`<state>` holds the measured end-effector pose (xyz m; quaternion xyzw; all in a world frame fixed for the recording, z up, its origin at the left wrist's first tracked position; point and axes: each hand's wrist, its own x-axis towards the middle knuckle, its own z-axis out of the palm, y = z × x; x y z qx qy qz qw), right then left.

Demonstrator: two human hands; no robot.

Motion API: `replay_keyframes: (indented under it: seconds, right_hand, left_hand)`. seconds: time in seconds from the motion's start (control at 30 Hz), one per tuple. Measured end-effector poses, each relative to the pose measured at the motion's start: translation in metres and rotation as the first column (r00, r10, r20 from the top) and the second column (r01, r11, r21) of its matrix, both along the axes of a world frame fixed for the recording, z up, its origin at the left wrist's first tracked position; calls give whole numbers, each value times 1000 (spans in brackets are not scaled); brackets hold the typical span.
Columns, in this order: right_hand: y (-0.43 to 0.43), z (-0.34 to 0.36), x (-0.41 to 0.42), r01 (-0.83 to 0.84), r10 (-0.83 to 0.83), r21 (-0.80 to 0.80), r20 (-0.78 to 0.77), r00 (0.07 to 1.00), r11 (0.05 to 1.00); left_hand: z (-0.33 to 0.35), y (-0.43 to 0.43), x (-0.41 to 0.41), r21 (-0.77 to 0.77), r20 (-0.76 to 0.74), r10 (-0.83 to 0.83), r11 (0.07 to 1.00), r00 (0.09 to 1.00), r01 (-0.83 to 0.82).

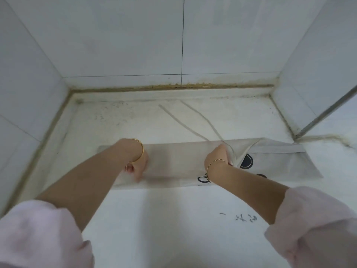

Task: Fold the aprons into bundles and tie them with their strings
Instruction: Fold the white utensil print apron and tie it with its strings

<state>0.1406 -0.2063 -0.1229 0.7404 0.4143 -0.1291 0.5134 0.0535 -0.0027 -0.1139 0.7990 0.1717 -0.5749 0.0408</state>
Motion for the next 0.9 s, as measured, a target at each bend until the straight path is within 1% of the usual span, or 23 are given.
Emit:
replay_keyframes:
  seconds: [0.03, 0.07, 0.1, 0.13, 0.17, 0.2, 0.23, 0.27, 0.3, 0.33, 0.47, 0.53, 0.6, 0.77, 0.9]
  right_hand:
    - [-2, -3, -1, 34, -33, 24, -17, 999, 999]
    - [-3, -7, -1, 75, -74, 47, -35, 997, 996]
    - [-4, -9, -1, 119, -115, 71, -57, 992, 990]
    - [-6, -12, 0, 155, -149, 81, -81, 986, 985]
    - [-7, -14, 0, 179, -169, 89, -107, 980, 980]
    - [-8, -14, 1, 204, -190, 101, -134, 973, 974]
    - [-9, -11, 1, 236, -216, 124, -153, 964, 964]
    - [-11, -7, 2, 272, -247, 156, -164, 955, 950]
    - [-13, -3, 3, 300, -271, 185, -166, 948, 936]
    - [-16, 0, 4, 323, -294, 199, -164, 942, 925]
    - [-39, 6, 8, 446, -433, 107, -126, 893, 889]
    - [-53, 7, 9, 478, -468, 83, -115, 876, 875]
    - [-67, 6, 9, 500, -486, 87, -141, 862, 862]
    - [-94, 9, -4, 525, -506, 37, -216, 835, 850]
    - [-122, 15, -15, 470, -445, -4, -333, 832, 883]
  left_hand:
    - [-8, -2, -3, -29, -14, 62, 998, 998, -62]
    - [-12, -7, -4, -76, 18, 118, 990, 993, -116]
    - [-16, -13, -2, -121, 123, 154, 983, 980, -139]
    - [-20, -18, 2, -144, 284, 172, 980, 943, -136]
    - [-24, -23, 9, -137, 469, 162, 984, 869, -109]
    - [-26, -29, 16, -111, 633, 140, 990, 761, -90]
    - [-29, -35, 23, -98, 737, 130, 992, 663, -86]
    - [-31, -45, 31, -105, 790, 124, 992, 601, -68]
    - [-33, -55, 37, -108, 804, 106, 994, 585, -32]
    - [-34, -67, 44, -114, 801, 79, 993, 594, 22]
    - [-34, -116, 68, -167, 775, 15, 969, 632, 183]
    - [-32, -135, 77, -128, 727, -52, 970, 685, 208]
    - [-30, -153, 85, -43, 678, -134, 974, 722, 222]
    - [-24, -176, 91, 41, 608, -210, 971, 766, 235]
    - [-28, -189, 94, 127, 560, -263, 964, 786, 232]
